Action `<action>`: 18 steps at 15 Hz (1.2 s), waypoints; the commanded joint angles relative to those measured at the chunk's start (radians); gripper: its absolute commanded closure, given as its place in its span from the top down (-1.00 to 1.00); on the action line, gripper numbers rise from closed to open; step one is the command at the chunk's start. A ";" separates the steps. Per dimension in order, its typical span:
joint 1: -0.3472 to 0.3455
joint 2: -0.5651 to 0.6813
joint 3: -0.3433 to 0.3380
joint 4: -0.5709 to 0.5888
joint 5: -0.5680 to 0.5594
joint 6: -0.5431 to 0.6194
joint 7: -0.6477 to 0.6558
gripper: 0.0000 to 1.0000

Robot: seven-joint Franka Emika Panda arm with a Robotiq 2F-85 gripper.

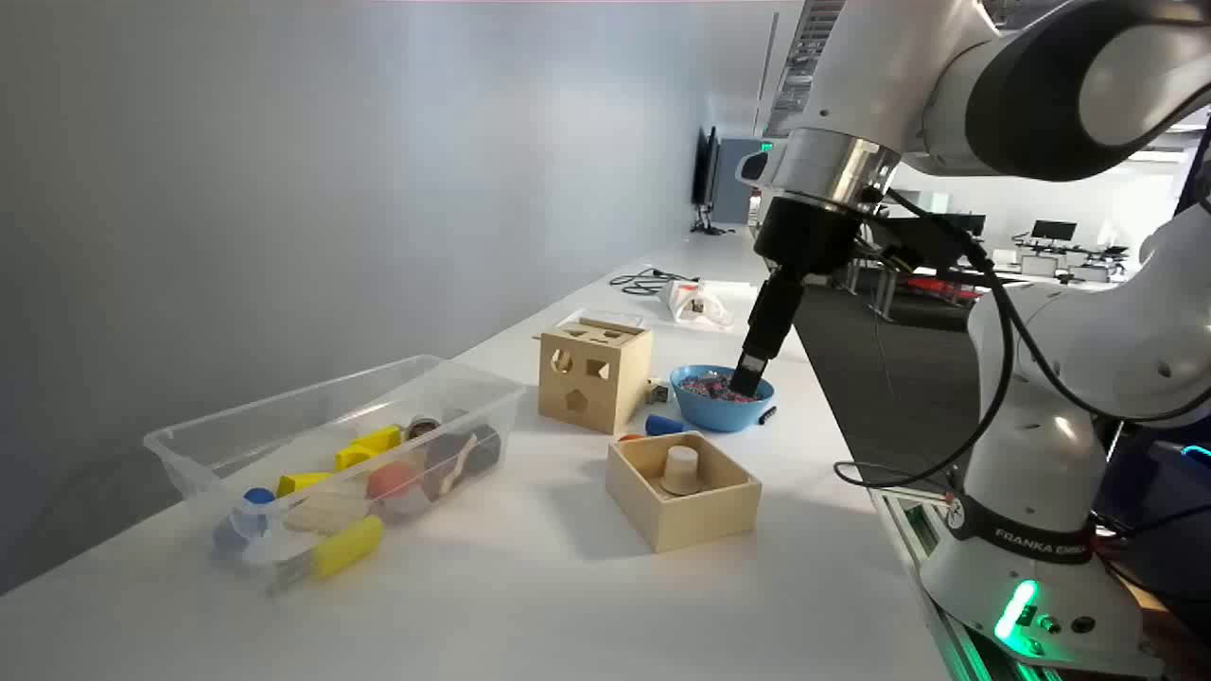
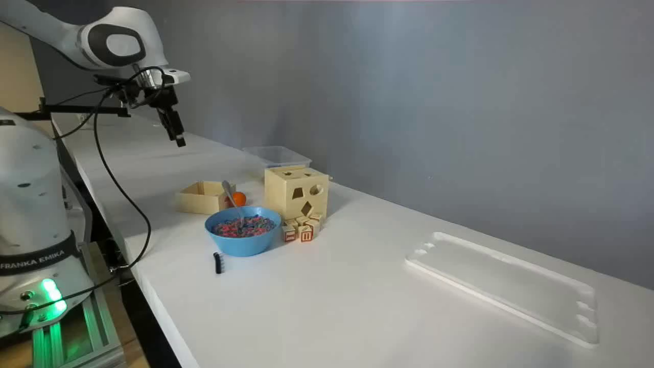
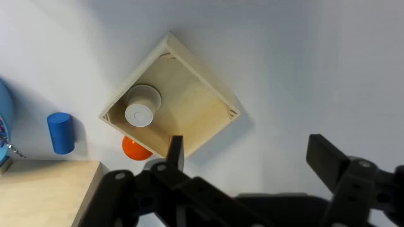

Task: Put the orange ball inside the small wooden box

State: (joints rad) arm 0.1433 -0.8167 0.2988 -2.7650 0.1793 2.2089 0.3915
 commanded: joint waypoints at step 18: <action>-0.057 0.049 0.020 0.001 -0.019 0.097 0.071 1.00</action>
State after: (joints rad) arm 0.1383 -0.8160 0.3010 -2.7648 0.1747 2.2178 0.4014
